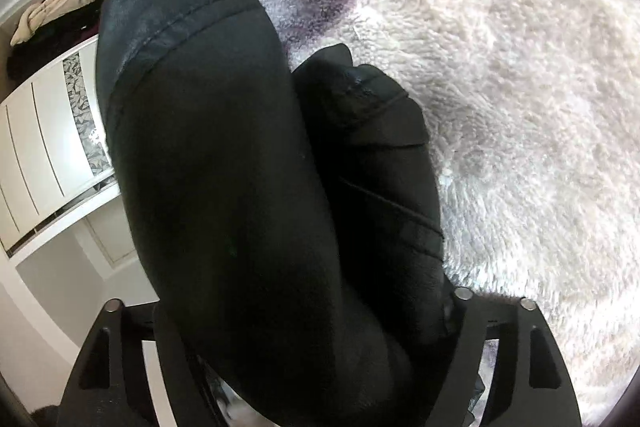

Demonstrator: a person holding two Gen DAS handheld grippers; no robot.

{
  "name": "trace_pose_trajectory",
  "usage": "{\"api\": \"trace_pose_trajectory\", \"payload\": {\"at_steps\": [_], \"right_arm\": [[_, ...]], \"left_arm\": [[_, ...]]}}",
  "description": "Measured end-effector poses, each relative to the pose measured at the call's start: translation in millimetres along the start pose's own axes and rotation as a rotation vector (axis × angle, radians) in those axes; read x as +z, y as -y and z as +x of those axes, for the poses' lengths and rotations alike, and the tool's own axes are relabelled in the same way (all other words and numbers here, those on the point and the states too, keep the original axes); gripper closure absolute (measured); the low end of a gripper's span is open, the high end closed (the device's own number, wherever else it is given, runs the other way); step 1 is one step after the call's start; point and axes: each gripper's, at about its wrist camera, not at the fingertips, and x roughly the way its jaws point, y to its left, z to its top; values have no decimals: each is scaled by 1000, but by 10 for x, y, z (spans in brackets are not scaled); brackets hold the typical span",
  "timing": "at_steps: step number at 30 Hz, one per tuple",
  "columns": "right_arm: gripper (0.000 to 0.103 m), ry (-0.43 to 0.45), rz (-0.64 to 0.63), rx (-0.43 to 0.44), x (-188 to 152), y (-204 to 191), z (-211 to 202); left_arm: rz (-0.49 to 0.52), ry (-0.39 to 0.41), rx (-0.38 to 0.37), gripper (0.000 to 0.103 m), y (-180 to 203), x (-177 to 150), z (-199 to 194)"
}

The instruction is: Fold large clothes

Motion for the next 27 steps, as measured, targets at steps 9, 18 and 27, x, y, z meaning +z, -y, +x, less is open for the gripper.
{"api": "trace_pose_trajectory", "payload": {"at_steps": [9,18,27], "right_arm": [[11,-37,-25,7,149,-86,137],[1,-62,-5,14,146,-117,224],[2,-60,23,58,159,-59,259]], "left_arm": [[-141,126,-126,26,-105,27,717],[-135,141,-80,26,-32,-107,522],[-143,112,-190,16,-127,43,825]]}}
